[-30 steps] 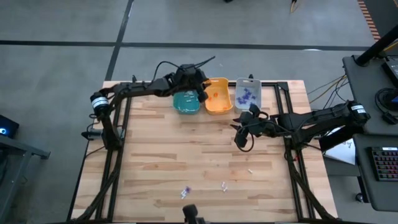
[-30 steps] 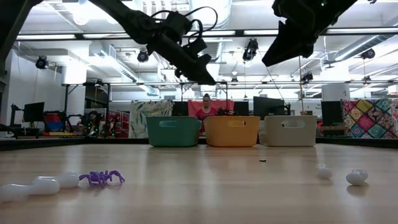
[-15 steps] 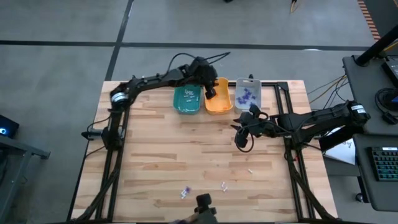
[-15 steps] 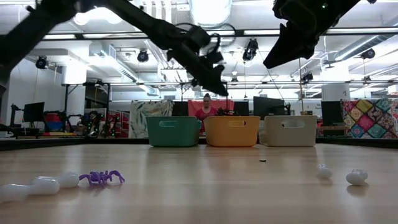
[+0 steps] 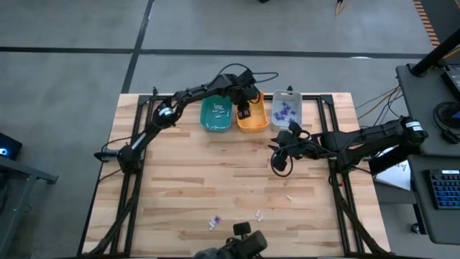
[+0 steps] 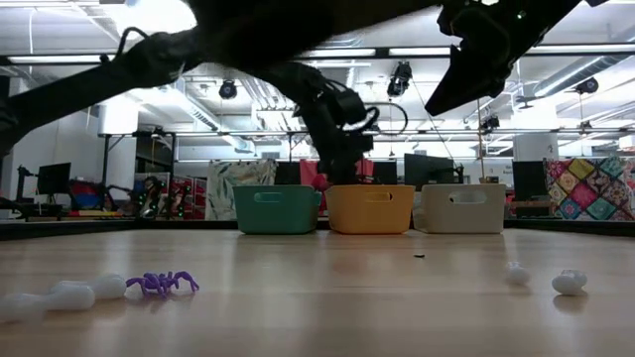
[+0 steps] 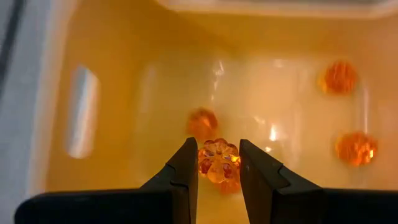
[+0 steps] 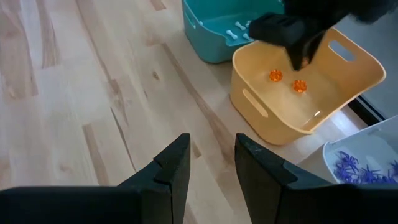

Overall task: Sort Halloween decoration
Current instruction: Put the orange pumpkin toy into the yellow bin, then put the white bone toy into the blue bin

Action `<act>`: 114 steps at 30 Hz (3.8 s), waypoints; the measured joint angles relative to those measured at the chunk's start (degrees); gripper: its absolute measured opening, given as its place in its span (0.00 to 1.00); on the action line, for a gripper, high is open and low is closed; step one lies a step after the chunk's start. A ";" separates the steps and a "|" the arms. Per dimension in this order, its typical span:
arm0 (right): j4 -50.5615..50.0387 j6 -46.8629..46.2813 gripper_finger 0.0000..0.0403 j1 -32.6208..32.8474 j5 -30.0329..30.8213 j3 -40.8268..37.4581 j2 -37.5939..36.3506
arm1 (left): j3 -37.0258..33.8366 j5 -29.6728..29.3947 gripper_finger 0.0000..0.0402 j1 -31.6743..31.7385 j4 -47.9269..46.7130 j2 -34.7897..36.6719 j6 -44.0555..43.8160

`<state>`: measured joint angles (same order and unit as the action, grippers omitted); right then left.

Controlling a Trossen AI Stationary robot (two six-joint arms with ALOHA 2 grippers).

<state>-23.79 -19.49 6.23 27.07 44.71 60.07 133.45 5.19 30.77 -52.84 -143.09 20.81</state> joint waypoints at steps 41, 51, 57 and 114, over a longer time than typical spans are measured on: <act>0.05 -0.07 0.29 0.01 0.02 -0.11 0.00 | -4.86 -0.10 0.41 -1.26 -0.24 2.50 0.65; 0.04 -2.58 0.29 0.01 -0.17 -0.11 0.00 | -4.86 0.33 0.39 -1.46 -1.07 10.52 -2.05; 0.02 -5.48 0.29 0.03 -4.27 -0.11 0.00 | -5.12 0.65 0.34 -2.58 -3.56 15.65 -3.32; -31.26 -38.45 0.29 19.92 -34.78 16.49 36.47 | -91.98 -15.83 0.22 -39.26 70.91 68.22 -32.14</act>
<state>-55.05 -57.93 26.15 -7.71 61.20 96.54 41.47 -10.63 -8.48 18.07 -74.87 -11.33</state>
